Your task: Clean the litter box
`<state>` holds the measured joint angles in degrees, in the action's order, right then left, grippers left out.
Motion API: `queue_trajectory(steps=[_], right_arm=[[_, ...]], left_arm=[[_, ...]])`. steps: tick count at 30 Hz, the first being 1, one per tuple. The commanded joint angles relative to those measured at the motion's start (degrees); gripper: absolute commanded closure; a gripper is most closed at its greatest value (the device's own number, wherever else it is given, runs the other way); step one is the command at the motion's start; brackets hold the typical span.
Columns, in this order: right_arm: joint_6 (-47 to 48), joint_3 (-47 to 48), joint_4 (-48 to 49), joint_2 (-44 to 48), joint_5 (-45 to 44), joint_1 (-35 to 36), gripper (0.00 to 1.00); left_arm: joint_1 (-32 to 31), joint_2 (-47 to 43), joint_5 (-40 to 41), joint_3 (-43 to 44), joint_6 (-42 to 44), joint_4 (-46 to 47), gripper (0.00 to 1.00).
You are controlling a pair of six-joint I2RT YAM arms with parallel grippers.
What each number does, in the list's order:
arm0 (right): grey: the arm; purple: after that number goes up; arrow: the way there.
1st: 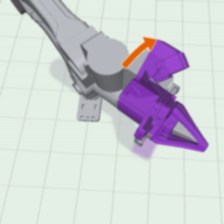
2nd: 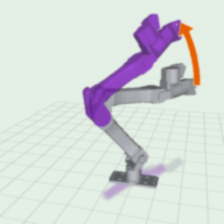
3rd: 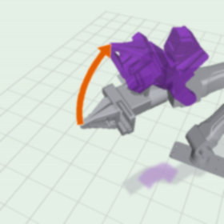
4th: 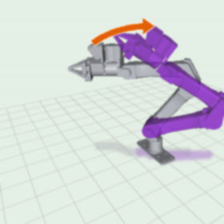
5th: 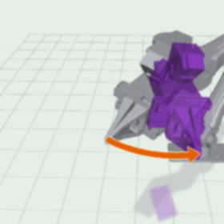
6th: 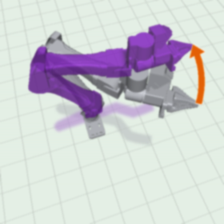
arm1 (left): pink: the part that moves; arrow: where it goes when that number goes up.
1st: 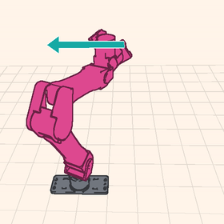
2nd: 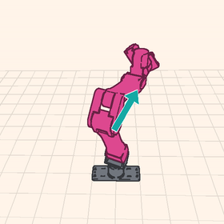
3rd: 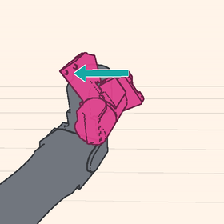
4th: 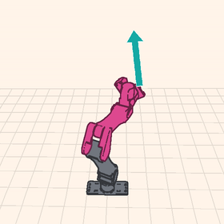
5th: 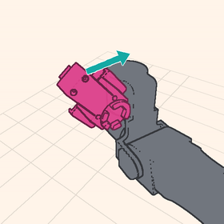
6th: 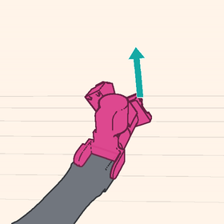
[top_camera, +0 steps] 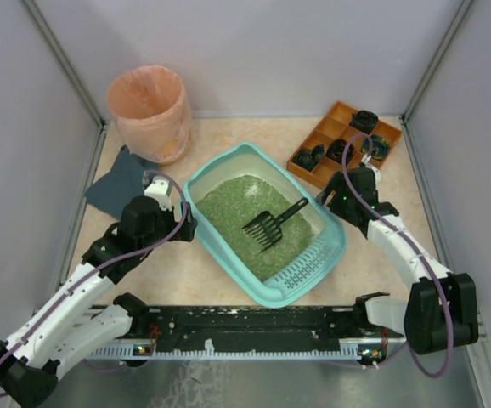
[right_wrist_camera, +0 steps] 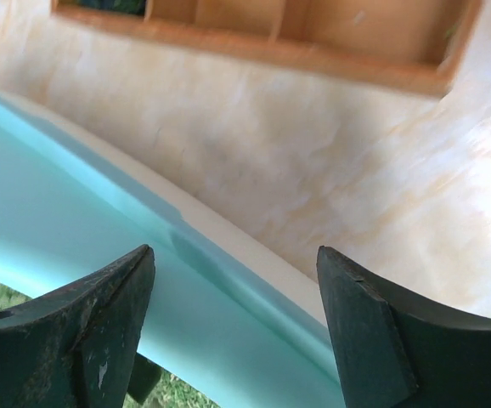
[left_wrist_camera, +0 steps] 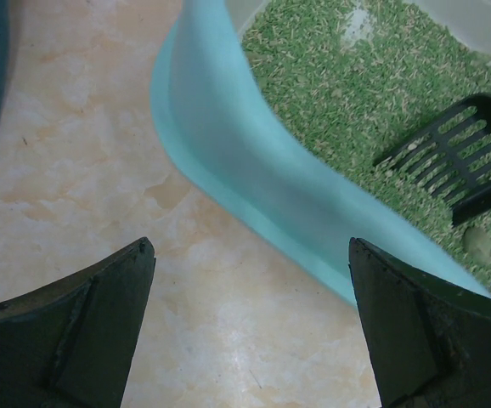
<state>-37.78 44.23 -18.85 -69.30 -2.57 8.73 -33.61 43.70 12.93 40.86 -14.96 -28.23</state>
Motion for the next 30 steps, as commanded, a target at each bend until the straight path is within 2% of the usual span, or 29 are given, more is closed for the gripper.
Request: queue_trajectory(steps=[1,9,13,17,19,24,30], right_arm=[[-7.93,-4.64,-5.19,3.47,10.28,8.82,0.23],[-14.98,-4.14,-0.68,2.27,9.33,18.05,0.23],[-12.51,-1.35,-6.24,4.35,1.95,18.20,0.23],[-9.53,0.94,-13.10,10.34,-8.26,18.16,0.23],[-7.71,1.89,-16.36,13.18,-10.64,18.16,0.23],[-6.70,1.39,-22.89,20.56,-5.90,18.16,0.23],[-11.09,-3.88,-23.99,28.98,8.12,18.15,0.23]], left_arm=[[0.29,-0.16,0.23,-0.13,-0.34,1.24,0.00],[0.38,-0.35,-1.94,-0.31,-4.90,0.04,0.00],[0.34,-1.26,-1.54,-0.14,-9.95,-2.23,0.00],[0.38,-2.68,2.38,0.35,-12.39,-4.58,0.00],[0.34,-2.27,4.15,0.88,-13.11,-6.22,0.00],[0.38,0.48,8.15,2.83,-16.50,-10.16,0.00],[0.34,0.52,8.40,2.70,-17.82,-9.29,0.00]])
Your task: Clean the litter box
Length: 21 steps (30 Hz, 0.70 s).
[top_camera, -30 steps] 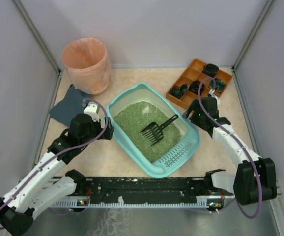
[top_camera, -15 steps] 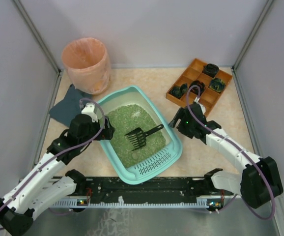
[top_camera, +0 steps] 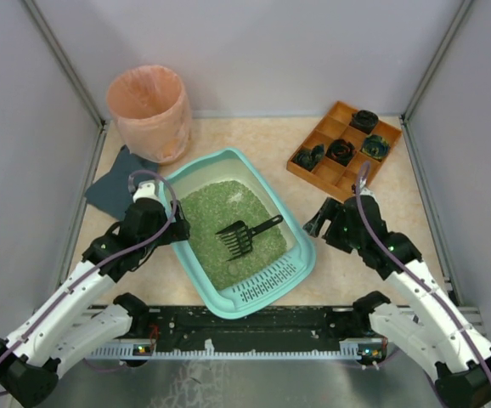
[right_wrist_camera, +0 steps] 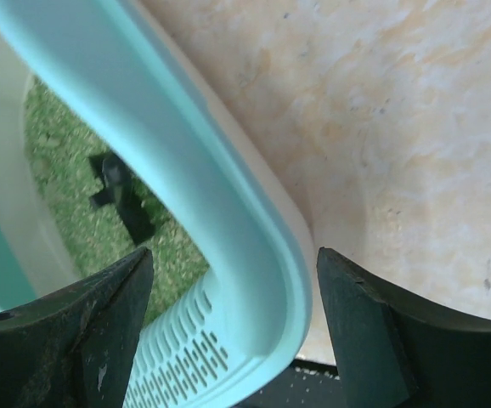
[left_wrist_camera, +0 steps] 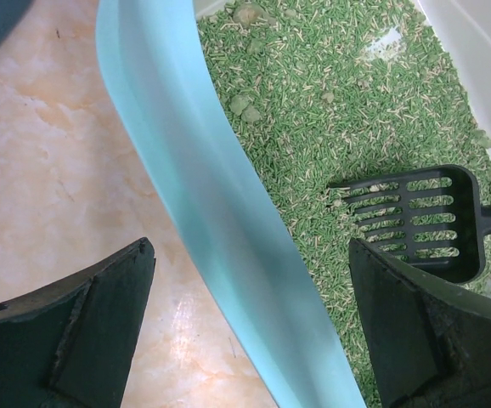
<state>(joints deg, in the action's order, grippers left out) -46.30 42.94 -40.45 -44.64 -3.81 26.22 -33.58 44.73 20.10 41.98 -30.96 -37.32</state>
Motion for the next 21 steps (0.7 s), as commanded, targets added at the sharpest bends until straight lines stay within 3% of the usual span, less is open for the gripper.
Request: queue_trajectory(steps=[1,14,21], right_arm=[[-3.56,-3.32,-2.82,5.25,10.62,0.72,0.23],[-6.54,-9.76,-4.63,9.08,17.91,0.68,0.28],[-11.00,-15.83,8.48,8.65,23.55,1.29,0.48]], left_arm=[[0.36,-0.50,0.81,1.37,-1.82,0.08,0.00],[0.36,3.69,-5.59,0.72,0.36,3.79,0.00],[0.32,4.16,-6.06,0.63,-0.01,4.28,0.00]])
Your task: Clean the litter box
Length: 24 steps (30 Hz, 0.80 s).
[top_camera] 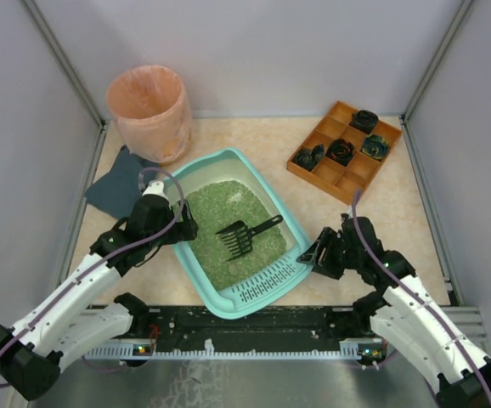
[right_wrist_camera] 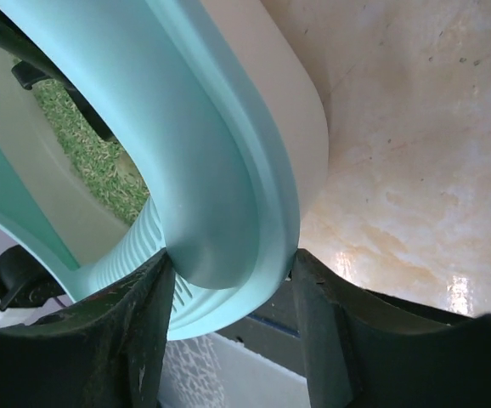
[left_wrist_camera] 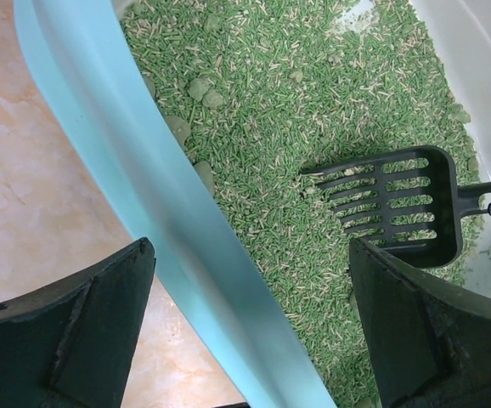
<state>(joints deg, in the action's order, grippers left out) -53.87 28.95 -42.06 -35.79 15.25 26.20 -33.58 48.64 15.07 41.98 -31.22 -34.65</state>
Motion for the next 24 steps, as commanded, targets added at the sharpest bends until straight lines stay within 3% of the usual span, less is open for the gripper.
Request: queue_trajectory(steps=[1,6,15,18,24], right_arm=[[-3.82,-1.99,11.33,-0.57,4.06,1.62,0.49],[-5.78,-1.12,17.77,-4.74,1.79,4.59,0.52],[-8.63,3.12,26.64,-15.48,-5.68,16.47,0.54],[-7.01,4.12,24.53,-16.04,-7.47,16.71,0.52],[-0.10,9.56,10.54,-9.12,-19.79,16.70,0.38]], left_arm=[[0.31,0.35,-1.27,0.55,0.12,1.77,0.00],[1.17,2.32,-2.02,0.97,1.60,2.28,0.00],[8.64,5.83,-3.20,4.32,5.50,1.63,0.00],[9.89,6.01,-3.20,5.67,6.80,1.17,0.00],[10.03,3.56,0.73,11.16,11.84,1.80,0.00]])
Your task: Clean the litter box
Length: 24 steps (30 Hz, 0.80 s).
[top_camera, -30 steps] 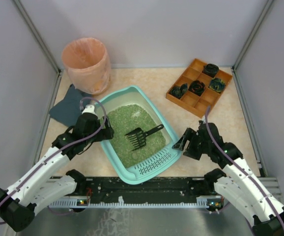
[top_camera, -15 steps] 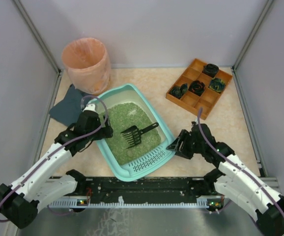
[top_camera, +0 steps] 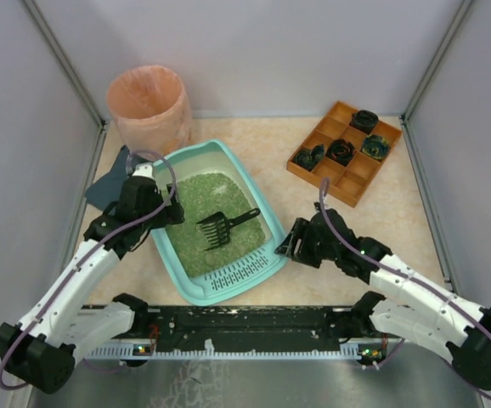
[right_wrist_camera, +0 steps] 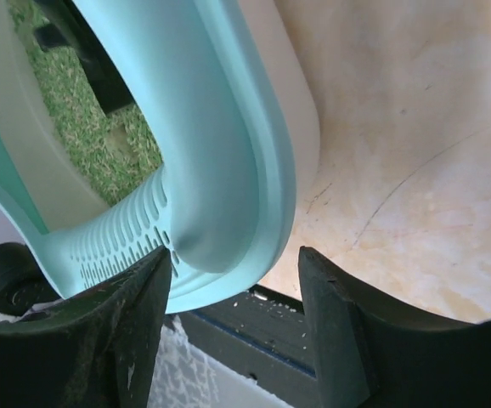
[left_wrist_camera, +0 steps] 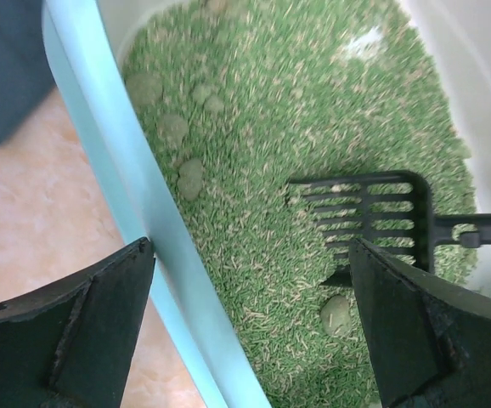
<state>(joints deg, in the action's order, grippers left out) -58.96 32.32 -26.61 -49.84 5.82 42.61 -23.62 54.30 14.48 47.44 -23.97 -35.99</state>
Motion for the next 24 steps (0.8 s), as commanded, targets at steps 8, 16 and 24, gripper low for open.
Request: queue_trajectory(steps=[8,16,24], right_arm=[[11.84,7.99,-10.24,12.66,-14.69,0.28,0.36],[17.22,8.52,-9.06,13.65,-10.37,0.31,0.36],[21.03,9.15,-7.40,11.85,-6.91,0.28,0.36]], left_arm=[[0.11,4.90,-2.79,19.52,19.51,9.66,0.00],[0.16,26.97,-2.70,44.66,29.29,11.23,0.00],[5.30,54.69,-0.77,77.80,32.76,0.01,0.05]])
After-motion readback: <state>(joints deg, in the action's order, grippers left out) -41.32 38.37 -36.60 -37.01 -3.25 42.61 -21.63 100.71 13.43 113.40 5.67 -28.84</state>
